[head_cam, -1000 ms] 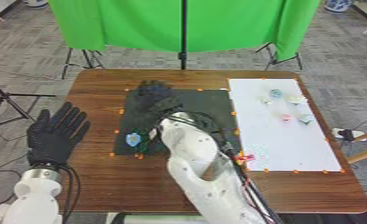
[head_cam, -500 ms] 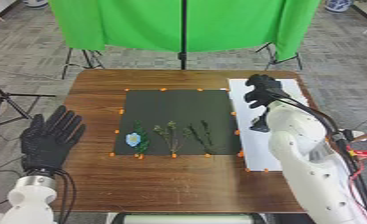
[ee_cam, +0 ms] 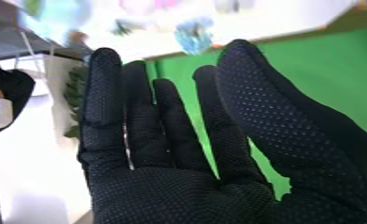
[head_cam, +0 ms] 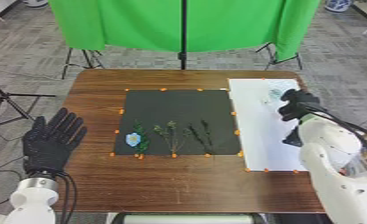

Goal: Arrange flowers

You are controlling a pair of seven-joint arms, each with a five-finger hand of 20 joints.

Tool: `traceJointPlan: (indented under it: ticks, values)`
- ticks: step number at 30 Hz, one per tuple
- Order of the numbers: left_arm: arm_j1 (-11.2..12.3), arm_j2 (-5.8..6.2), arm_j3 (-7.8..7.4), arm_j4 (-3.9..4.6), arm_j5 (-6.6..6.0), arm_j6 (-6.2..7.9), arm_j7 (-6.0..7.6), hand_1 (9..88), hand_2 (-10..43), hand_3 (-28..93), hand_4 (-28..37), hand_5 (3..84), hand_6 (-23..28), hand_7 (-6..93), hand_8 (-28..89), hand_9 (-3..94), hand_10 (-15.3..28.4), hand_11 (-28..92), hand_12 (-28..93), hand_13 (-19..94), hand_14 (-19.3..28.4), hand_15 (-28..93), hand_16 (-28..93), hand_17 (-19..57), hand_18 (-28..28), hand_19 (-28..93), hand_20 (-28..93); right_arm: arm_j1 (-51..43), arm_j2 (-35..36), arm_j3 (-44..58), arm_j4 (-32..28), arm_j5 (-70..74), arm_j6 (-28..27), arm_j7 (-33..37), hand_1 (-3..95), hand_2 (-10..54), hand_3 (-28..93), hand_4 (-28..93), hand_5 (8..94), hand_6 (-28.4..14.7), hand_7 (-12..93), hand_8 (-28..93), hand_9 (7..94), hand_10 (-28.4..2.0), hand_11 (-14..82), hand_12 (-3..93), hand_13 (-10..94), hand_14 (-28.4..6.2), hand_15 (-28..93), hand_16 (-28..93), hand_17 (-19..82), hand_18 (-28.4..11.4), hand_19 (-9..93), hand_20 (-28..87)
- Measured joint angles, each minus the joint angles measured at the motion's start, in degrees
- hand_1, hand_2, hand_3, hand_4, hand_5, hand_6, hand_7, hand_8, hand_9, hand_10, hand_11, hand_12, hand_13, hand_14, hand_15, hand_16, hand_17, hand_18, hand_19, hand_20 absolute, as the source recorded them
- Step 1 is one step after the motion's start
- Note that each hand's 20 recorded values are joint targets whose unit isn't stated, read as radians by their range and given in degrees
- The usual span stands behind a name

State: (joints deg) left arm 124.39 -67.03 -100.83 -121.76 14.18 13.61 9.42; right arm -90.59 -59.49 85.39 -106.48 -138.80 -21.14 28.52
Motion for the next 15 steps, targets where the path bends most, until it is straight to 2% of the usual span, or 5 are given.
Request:
traceJointPlan:
  ticks: [4, 8, 10, 12, 15]
  values:
    - [0.0, -0.09, -0.20, 0.00, 0.03, 0.09, 0.00, 27.7, 11.7, 75, -28.3, 45.8, 9.3, 18.9, -11, 38.3, 16.2, 24, 11, 28, 16.9, 45, -8, -6.8, 16.2, 39, 14, -1.7, 0.0, 0.5, 0.6, -0.7, -1.0, 1.2, 50.6, -9.5, 89, -28, 46.3, -4.0, 21, -15, 41.8, -18.4, 14.3, 13.5, 33, -18.1, 41, 12, 21, -23.6, 75, 28]
    - [0.0, -0.21, -0.27, 0.00, 0.01, 0.26, -0.01, 27.5, 12.0, 75, -28.3, 45.9, 9.3, 19.0, -11, 38.3, 16.1, 24, 11, 28, 17.0, 45, -8, -6.8, 16.2, 39, 14, -1.7, -0.1, -0.3, 3.8, -0.6, 0.4, 2.8, 53.6, -9.5, 83, -28, 58.7, -0.7, 24, -16, 60.0, -13.2, 21.1, 16.0, 47, -13.8, 52, 15, 26, -22.5, 80, 33]
    - [0.0, -0.26, -0.26, -0.01, -0.04, 0.29, -0.03, 27.4, 12.2, 75, -28.3, 46.0, 9.4, 19.1, -11, 38.4, 16.3, 24, 11, 28, 17.0, 45, -8, -6.8, 16.2, 39, 14, -1.6, 0.0, -1.2, 5.7, -1.1, 4.3, 2.6, 57.2, -9.5, 76, -28, 63.2, 0.6, 26, -16, 67.8, -11.0, 19.6, 22.7, 53, -10.5, 49, 26, 27, -21.8, 80, 35]
    - [0.0, -0.28, -0.16, -0.05, -0.25, 0.68, 0.00, 27.4, 12.3, 75, -28.3, 46.1, 9.4, 19.1, -11, 38.5, 16.2, 25, 11, 28, 16.9, 45, -8, -6.8, 16.2, 40, 14, -1.4, 0.0, -2.2, 7.5, -1.3, 10.9, 2.4, 63.4, -9.5, 66, -28, 70.0, 0.4, 33, -5, 79.5, -9.4, 11.8, 36.3, 59, -7.4, 46, 36, 29, -21.3, 80, 36]
    - [0.0, -0.30, -0.03, -0.22, -1.49, 2.10, 0.17, 27.4, 12.4, 75, -28.3, 46.2, 9.4, 19.2, -11, 38.5, 16.2, 25, 11, 28, 17.0, 46, -8, -6.8, 16.2, 40, 14, -1.0, 0.0, -3.9, 10.2, -1.2, 20.2, 2.4, 65.3, -9.5, 66, -28, 76.3, 0.6, 39, 1, 86.3, -9.5, 11.5, 41.9, 64, -7.2, 46, 41, 31, -21.1, 80, 37]
